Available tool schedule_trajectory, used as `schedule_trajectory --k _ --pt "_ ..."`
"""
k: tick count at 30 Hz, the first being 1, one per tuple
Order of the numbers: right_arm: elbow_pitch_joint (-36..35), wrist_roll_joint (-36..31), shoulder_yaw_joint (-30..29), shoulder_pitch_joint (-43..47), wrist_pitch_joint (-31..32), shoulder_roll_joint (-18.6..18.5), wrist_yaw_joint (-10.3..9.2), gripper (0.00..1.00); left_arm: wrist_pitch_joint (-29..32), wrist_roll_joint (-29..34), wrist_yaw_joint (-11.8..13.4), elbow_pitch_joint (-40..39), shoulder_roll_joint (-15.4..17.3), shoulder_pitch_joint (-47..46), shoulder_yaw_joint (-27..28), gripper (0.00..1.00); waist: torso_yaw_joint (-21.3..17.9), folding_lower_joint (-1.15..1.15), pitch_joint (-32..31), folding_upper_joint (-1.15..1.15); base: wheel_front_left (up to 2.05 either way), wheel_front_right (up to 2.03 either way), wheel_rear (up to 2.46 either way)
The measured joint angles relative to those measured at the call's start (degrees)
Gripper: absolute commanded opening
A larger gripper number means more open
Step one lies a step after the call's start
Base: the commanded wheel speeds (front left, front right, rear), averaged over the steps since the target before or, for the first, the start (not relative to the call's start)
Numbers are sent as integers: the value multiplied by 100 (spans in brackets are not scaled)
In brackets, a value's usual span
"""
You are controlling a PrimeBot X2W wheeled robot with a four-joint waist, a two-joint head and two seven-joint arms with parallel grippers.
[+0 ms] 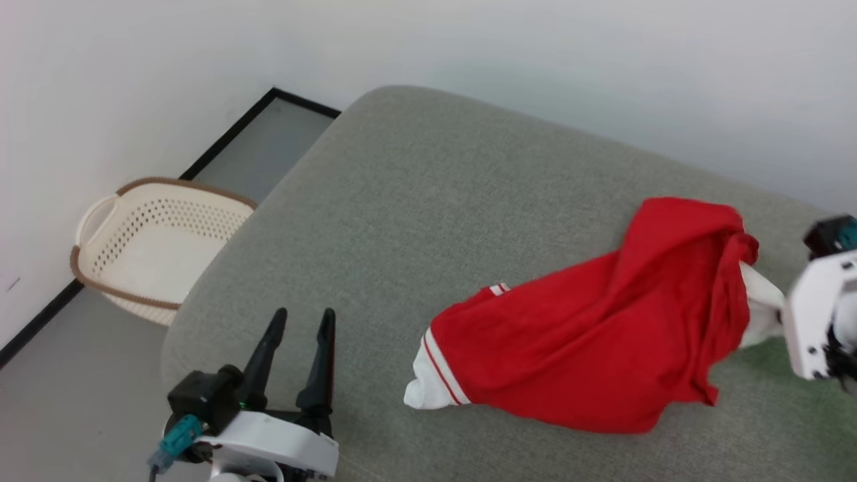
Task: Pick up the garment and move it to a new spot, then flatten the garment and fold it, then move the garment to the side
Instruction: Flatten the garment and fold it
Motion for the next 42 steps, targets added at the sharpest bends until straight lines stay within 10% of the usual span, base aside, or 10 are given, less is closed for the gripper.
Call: schedule_trajectory --k 17,40,41,42 --pt "87 381 -1103 1734 -333 -703 0 0 0 -201 -9 270 349 -103 -386 100 -578 0 -399 0 0 0 0" --pt "-490 -344 -2382 2847 151 208 0 0 0 -250 -9 368 487 -16 -536 100 -1487 0 -466 0 0 0 0" --pt "-495 -466 -2413 2848 138 230 0 22 0 -254 -9 369 488 -14 -546 100 -1506 0 -484 0 0 0 0" --pt "-492 -569 -2465 2848 122 265 1 66 -1 -258 -9 368 494 -8 -541 100 -1526 0 -500 0 0 0 0"
